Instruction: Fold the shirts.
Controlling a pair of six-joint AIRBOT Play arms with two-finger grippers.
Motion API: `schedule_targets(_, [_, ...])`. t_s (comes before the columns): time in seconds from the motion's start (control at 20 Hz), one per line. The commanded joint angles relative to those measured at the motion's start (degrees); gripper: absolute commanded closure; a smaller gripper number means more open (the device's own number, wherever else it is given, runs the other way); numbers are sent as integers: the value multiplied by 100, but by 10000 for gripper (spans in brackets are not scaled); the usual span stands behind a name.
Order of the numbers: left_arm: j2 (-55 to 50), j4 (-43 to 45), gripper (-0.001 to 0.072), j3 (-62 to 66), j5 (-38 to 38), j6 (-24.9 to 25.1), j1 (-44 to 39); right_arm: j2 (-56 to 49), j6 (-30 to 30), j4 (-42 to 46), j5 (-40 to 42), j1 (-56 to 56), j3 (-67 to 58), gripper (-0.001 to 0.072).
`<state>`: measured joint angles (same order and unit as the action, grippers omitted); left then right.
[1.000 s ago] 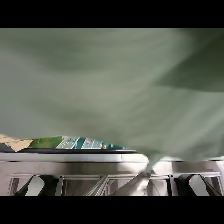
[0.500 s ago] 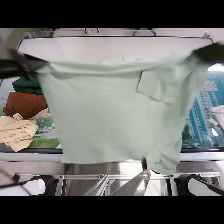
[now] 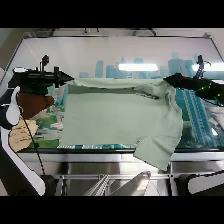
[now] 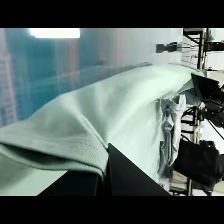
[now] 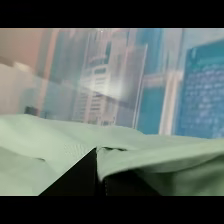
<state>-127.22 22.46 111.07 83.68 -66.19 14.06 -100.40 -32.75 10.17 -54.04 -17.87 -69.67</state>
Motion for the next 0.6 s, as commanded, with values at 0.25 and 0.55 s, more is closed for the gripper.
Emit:
schedule_targets(0.25, [-302, 61, 692, 640, 1241, -433, -35, 15, 444, 192, -1897, -826, -81, 687])
schedule_targets(0.55, [-234, 682, 701, -111, 1814, -636, -37, 15, 13, 1403, -2430, -850, 234, 688])
